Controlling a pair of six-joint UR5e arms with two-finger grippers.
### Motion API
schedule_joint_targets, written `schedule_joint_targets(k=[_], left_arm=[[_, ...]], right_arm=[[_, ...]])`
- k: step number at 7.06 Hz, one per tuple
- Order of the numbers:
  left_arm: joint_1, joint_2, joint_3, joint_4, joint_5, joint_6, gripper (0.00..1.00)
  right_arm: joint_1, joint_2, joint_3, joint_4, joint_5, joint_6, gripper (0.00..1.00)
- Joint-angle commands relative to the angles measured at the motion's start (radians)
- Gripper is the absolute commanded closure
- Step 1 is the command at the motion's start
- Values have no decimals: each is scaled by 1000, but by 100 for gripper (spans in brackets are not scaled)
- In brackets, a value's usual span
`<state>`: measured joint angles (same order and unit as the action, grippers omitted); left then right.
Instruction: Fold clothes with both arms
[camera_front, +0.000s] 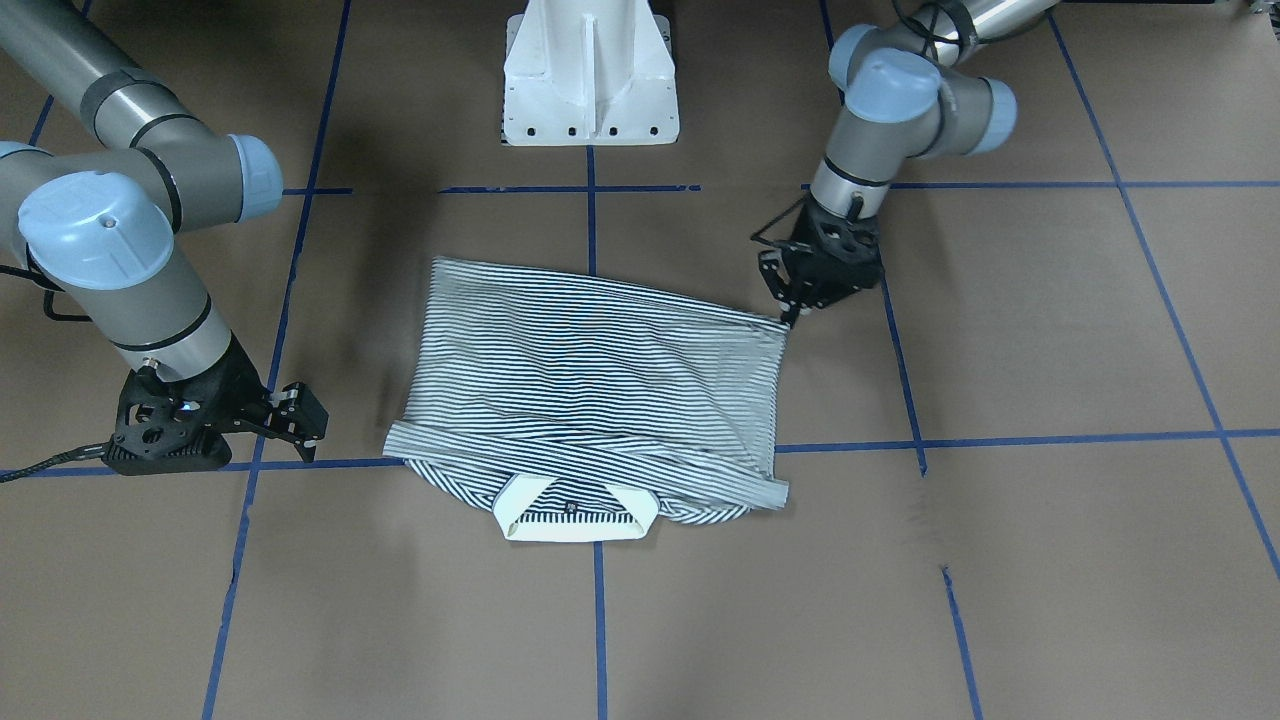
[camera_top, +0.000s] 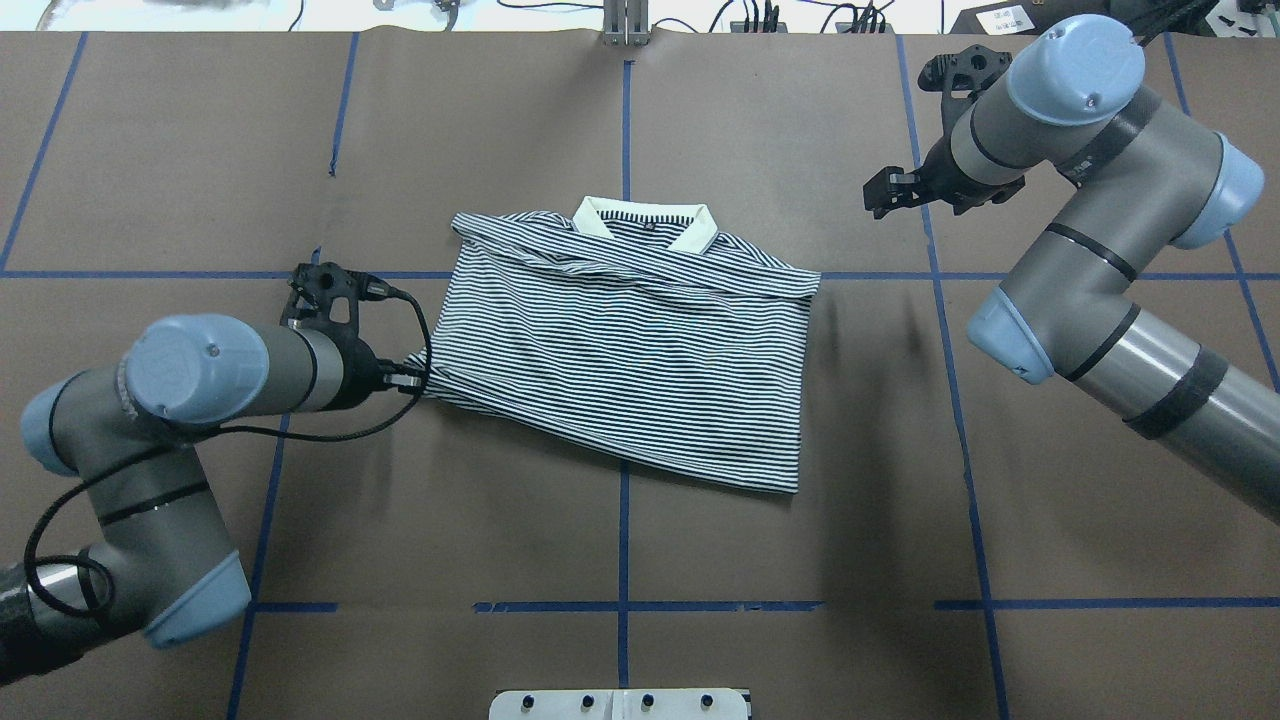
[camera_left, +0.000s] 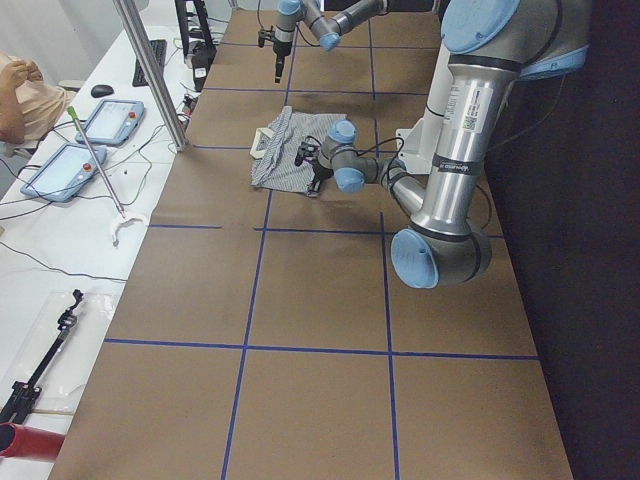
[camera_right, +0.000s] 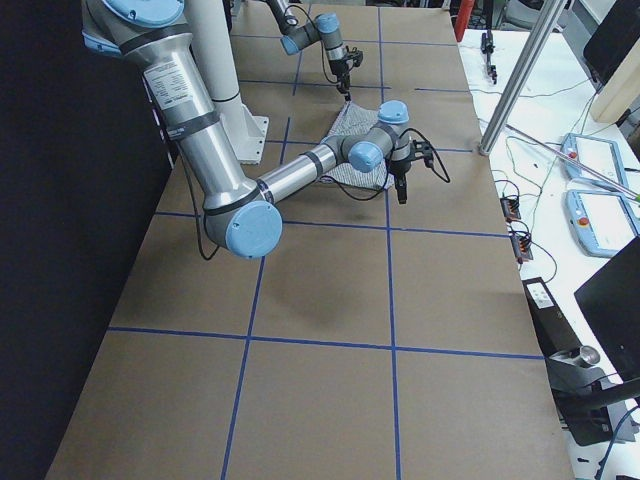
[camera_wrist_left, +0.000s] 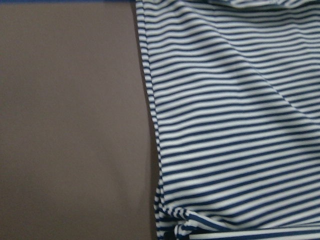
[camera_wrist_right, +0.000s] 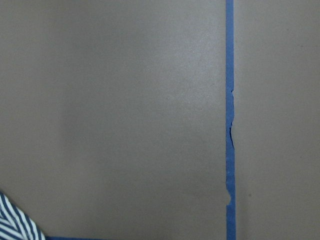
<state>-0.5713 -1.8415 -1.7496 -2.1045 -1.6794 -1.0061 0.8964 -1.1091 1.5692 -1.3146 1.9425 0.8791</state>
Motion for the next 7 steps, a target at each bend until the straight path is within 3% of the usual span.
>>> schedule_joint_targets(k=[1,4,5,6,7], left_arm=[[-157,-98,175,-8,1,154,100],[-289,-436,673,-121,21,173,100],[-324,-447,738,-171,58,269,100],[-341,-440,737,-175,58,317,100],[-338,-423,734,-186,56,319,4]], right_arm=[[-1,0,0,0,-1,4,0],[-4,0,0,0,-2,21,0],[-4,0,0,1,-2,24,0],[-5,0,2,2,-4,40,0],[-34,15,-1,2,-20,96,0]])
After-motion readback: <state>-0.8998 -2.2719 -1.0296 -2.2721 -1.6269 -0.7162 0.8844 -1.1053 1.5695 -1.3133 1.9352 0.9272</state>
